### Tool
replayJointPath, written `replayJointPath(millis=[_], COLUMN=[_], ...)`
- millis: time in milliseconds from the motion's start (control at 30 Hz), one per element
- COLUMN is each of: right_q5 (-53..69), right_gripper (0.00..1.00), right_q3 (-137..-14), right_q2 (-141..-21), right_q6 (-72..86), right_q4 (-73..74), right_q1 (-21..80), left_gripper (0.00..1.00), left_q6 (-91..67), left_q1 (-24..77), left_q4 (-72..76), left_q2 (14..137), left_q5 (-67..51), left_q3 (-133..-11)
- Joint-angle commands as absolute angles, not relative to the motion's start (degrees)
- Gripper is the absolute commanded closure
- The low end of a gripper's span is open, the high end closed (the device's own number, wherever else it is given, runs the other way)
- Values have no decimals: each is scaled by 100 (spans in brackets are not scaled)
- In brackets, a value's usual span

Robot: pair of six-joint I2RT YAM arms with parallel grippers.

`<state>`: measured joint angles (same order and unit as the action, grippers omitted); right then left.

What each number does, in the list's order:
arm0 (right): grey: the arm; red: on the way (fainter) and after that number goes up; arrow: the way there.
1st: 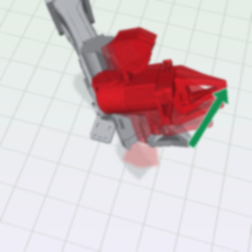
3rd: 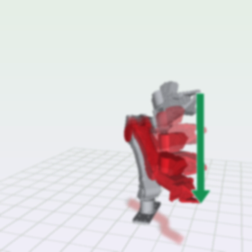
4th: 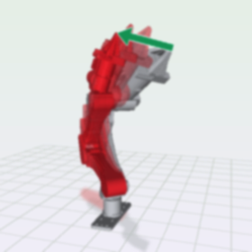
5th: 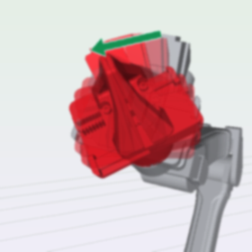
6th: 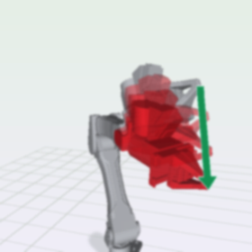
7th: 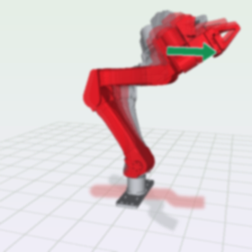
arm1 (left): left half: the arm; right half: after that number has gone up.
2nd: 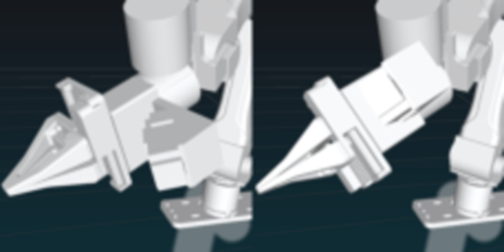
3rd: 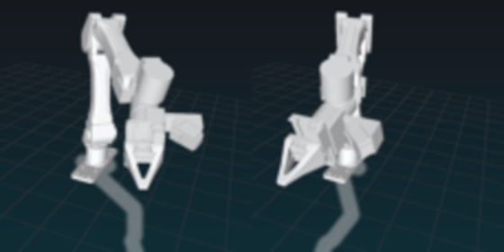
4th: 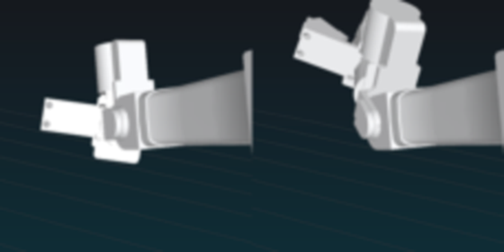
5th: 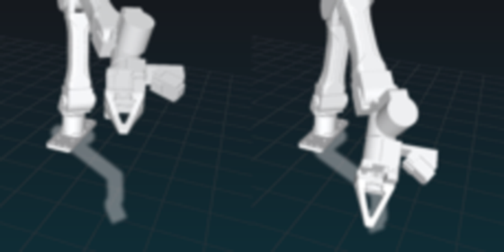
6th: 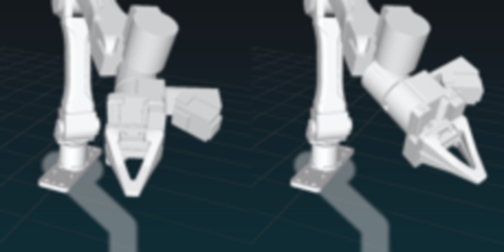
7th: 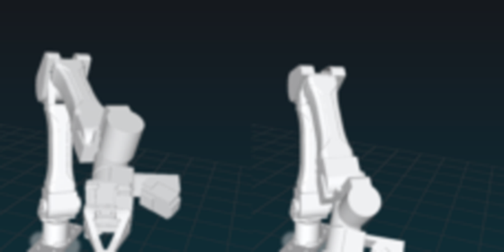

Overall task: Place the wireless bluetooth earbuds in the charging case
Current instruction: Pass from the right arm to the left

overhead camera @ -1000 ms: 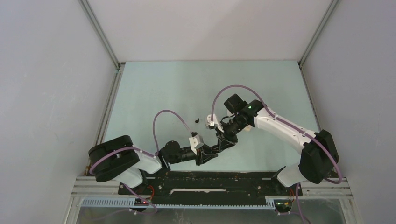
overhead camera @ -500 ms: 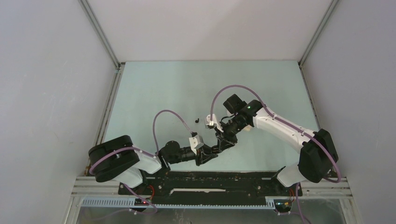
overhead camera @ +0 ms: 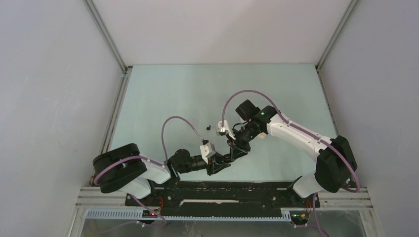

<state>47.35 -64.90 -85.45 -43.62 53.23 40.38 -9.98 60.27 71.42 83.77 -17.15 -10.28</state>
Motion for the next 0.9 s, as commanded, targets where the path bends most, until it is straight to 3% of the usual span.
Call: replayJointPath(millis=[0, 467, 600, 867], right_q5=[4729, 4711, 4711, 4683], right_gripper=[100, 100, 100, 100], right_q3=[-6709, -6714, -6711, -6712], right_q2=[-8646, -8679, -8701, -8706], right_q6=[-4254, -4172, -4131, -4131], right_q4=[5097, 5059, 5034, 5034], right_q1=[4069, 4070, 4082, 4094], left_gripper=[63, 82, 73, 70], left_q6=[-835, -831, -886, -919], left_q1=[6064, 6064, 6064, 6064], left_q4=[7484, 7485, 7490, 7493], left_q2=[8182, 8157, 8169, 8171], left_q5=[-1775, -1852, -1839, -1811], left_q3=[-1081, -1091, -1104, -1110])
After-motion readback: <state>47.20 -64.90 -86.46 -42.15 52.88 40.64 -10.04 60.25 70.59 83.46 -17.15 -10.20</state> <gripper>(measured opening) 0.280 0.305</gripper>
